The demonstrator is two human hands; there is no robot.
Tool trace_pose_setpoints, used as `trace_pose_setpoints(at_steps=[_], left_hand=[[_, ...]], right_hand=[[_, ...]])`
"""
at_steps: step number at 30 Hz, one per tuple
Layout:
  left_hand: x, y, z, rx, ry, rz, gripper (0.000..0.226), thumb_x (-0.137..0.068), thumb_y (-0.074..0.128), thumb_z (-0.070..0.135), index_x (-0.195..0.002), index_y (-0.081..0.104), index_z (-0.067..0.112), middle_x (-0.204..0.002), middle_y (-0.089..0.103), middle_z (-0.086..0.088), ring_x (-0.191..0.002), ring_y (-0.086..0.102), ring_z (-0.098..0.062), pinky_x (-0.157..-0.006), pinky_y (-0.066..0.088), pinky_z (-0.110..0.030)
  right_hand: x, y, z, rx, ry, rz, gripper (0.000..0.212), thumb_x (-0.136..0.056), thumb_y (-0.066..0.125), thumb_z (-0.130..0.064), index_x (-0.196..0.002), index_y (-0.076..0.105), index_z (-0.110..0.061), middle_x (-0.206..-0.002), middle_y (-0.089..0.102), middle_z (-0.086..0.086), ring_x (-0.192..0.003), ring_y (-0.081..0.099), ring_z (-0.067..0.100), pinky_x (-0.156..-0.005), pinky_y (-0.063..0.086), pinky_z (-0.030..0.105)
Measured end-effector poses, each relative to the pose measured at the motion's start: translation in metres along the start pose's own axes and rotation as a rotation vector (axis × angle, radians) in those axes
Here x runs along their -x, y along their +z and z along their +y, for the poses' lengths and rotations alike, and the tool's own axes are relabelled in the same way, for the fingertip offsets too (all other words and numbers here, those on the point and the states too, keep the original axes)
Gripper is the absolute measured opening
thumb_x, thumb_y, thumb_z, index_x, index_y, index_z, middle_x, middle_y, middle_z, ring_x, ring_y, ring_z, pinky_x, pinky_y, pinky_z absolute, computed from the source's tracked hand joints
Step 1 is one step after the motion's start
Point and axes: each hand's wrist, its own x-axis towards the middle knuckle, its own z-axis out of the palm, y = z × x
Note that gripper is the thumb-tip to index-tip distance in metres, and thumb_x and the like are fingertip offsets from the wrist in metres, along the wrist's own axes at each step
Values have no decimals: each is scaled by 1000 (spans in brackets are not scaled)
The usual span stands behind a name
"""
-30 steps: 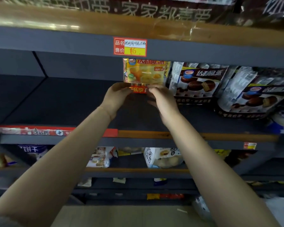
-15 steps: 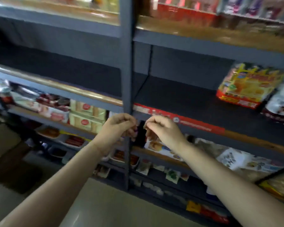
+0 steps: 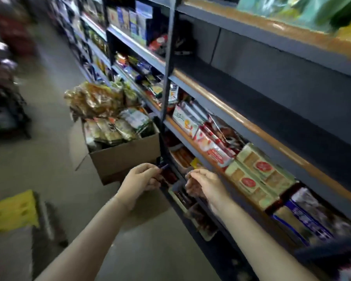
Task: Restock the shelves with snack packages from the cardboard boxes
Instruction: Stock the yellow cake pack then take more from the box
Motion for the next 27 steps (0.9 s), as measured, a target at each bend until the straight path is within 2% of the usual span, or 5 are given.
trace_pose_setpoints(at_steps=[7,10,16,22,27], left_hand=[[-108,-102,16,-66,16,215,14,-98,64,15,-95,77,10,-80,75,-2,-69,66,-11,-63,54,-21],[-170,-136,37,-101,-1,313,13,-94,71,18,-95,77,6,-84,75,-9,-76,66,-15,-63,55,-19],[-288,-212,103,-179,-36,384,21,-102,59,19,-102,75,5,-89,76,-12,-67,69,-15,-60,55,-20],[-394,-304,125,-499,-13,464,11,-97,62,23,-99,73,22,-101,70,2,-94,66,-17,-85,54,-35],[-512,-388,142,-905,137,486,31,-93,67,28,-122,69,17,-138,53,-10,-125,51,-32,-107,44,-45]], right_hand=[[-150,80,-24,-54,18,-85,25,-104,48,-13,-89,67,-5,-69,66,9,-58,62,17,-54,50,25],[-233,109,-35,-64,27,-94,23,-102,50,-13,-89,68,-7,-71,66,9,-60,61,18,-57,49,27],[-379,176,-85,26,118,-170,17,-99,56,-14,-89,68,-9,-73,66,6,-64,62,17,-58,51,27],[-488,246,-128,150,168,-193,13,-97,59,-15,-88,66,-10,-70,63,4,-61,59,15,-56,47,27],[-574,304,-161,255,168,-56,9,-96,58,-16,-100,66,-12,-81,65,6,-66,59,18,-59,47,31]])
